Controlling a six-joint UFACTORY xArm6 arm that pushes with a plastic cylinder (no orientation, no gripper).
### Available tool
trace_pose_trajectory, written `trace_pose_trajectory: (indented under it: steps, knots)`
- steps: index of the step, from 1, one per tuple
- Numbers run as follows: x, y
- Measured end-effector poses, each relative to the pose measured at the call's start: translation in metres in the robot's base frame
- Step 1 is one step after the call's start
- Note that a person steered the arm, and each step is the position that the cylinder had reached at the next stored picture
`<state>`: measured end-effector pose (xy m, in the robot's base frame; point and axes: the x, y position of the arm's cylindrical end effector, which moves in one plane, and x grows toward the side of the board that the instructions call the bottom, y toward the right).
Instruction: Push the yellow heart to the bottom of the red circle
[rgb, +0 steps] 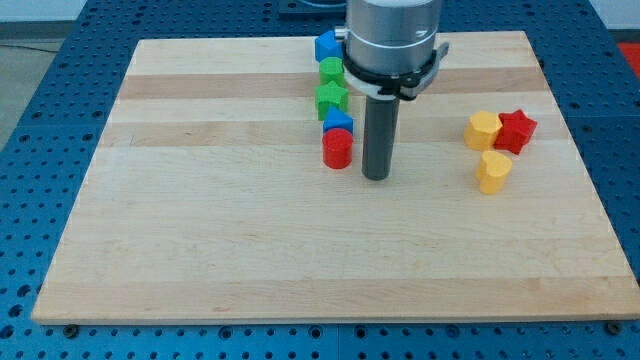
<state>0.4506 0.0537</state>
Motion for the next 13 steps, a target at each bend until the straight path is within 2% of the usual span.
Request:
trace_pose_trajectory:
  steps: [2,6,7,8,9,10,11,12,13]
  knots:
    - [-0.022,0.000]
    - [-0.026,-0.007]
    - [-0.010,-0.004]
    - [0.039,0.020]
    - [0.065,0.077]
    - [0.067,0.164]
    - [0.035,0.209]
    - [-0.002,0.193]
    - [0.001,0.151]
